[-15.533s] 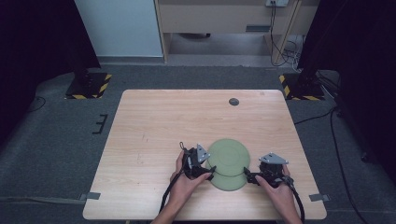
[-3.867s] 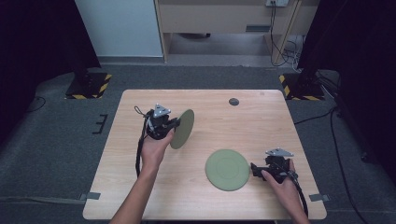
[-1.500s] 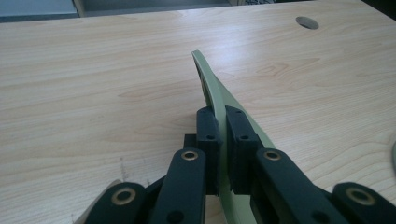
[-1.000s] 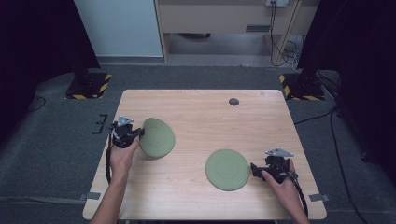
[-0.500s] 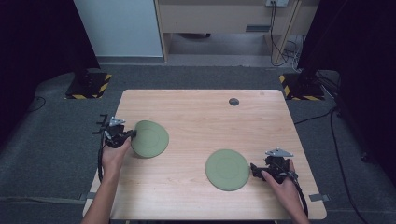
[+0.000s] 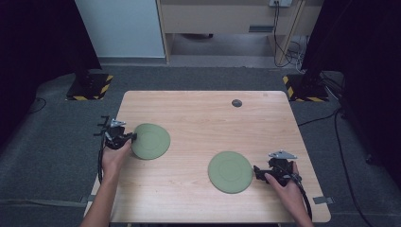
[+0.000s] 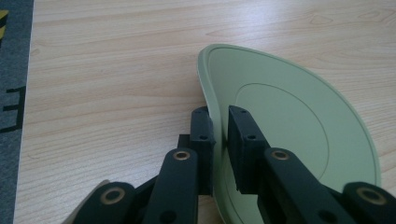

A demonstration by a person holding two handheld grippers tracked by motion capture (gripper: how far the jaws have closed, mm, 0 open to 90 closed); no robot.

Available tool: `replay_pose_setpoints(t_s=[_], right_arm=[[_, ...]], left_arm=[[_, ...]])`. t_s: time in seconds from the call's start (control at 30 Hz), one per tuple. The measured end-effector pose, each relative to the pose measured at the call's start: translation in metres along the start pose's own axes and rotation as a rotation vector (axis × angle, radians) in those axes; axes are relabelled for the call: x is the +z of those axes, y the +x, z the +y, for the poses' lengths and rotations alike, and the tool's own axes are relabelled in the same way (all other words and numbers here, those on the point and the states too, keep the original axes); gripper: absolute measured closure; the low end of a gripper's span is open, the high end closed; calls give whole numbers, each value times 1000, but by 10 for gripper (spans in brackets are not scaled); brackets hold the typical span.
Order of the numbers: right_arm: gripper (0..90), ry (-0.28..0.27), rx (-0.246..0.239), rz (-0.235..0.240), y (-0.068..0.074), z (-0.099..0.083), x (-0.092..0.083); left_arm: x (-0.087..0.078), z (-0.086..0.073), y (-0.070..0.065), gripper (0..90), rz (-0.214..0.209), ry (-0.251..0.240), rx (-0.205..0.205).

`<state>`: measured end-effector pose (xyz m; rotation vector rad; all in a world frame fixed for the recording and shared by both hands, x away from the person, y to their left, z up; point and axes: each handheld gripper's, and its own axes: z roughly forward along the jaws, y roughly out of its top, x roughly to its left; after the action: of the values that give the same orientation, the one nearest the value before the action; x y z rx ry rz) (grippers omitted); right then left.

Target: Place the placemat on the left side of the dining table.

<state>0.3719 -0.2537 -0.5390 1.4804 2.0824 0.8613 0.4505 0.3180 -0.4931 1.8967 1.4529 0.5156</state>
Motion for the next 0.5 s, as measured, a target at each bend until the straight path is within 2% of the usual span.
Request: replay_pose_setpoints(t_s=[0.33,0.5], right_arm=[[8,0,-1,0,0,0,0],[7,0,-1,1,0,0,0]], left_arm=[[5,-4,5,776,15,14,-2],[5,-3,5,757,37,25,17]])
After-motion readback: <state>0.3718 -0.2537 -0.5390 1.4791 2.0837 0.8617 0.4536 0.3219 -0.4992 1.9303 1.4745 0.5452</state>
